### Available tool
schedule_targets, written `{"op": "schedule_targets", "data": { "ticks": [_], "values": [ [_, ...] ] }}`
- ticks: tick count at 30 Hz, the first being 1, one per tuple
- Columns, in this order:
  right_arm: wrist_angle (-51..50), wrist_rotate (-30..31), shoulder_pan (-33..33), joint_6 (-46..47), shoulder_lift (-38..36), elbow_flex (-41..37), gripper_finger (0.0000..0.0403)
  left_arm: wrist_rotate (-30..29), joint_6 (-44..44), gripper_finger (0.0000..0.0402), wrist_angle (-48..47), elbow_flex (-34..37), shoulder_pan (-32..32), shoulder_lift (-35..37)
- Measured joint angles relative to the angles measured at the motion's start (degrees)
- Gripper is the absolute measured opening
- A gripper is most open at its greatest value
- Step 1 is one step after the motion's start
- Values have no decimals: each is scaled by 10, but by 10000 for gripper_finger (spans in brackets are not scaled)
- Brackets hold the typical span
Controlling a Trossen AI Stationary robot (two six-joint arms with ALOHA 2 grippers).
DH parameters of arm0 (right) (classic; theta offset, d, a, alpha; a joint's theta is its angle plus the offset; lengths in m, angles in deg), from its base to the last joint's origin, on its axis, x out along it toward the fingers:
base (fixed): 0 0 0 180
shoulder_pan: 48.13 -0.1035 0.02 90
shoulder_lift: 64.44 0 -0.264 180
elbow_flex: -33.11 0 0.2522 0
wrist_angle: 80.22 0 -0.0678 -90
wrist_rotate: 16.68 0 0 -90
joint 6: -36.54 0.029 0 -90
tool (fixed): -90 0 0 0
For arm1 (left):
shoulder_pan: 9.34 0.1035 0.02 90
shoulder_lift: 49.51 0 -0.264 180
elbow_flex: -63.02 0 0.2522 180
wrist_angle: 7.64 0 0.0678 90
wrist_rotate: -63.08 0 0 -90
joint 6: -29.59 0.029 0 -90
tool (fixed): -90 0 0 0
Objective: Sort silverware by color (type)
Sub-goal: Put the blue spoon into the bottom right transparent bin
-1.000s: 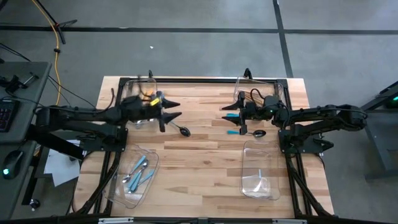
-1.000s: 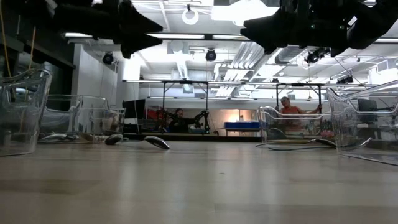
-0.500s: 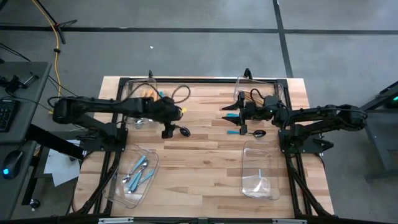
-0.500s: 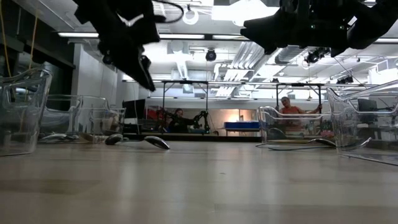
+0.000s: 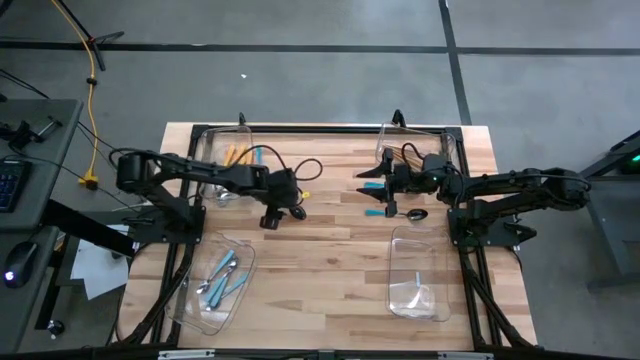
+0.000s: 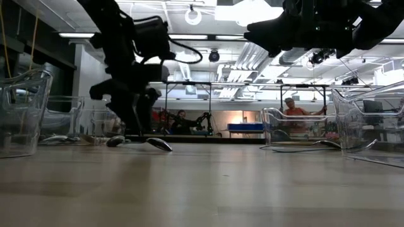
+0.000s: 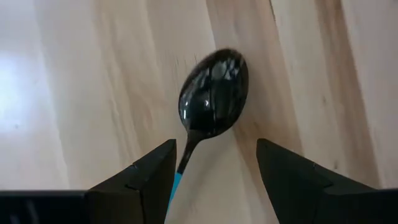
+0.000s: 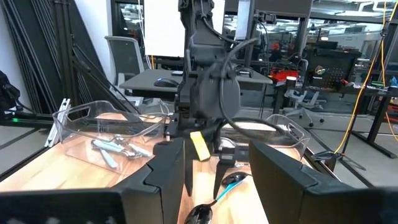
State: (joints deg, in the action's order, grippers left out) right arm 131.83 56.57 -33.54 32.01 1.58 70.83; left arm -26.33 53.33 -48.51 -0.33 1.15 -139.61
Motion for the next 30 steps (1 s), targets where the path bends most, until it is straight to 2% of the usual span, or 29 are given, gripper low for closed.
{"op": "schedule_targets", "data": {
  "ticks": [8, 22, 25, 30],
  "values": [
    [-2, 0, 0, 0, 0, 0, 162, -32, 45, 211, 2, 0, 3, -57],
    [-6, -1, 0, 0, 0, 0, 162, 12, 31, 205, 2, -2, 21, -69],
    [-6, -1, 0, 0, 0, 0, 162, 15, 22, 179, 0, -1, 21, -70],
    [-6, -2, 0, 0, 0, 0, 162, 21, 23, 96, -2, 0, 20, -70]
  ]
}}
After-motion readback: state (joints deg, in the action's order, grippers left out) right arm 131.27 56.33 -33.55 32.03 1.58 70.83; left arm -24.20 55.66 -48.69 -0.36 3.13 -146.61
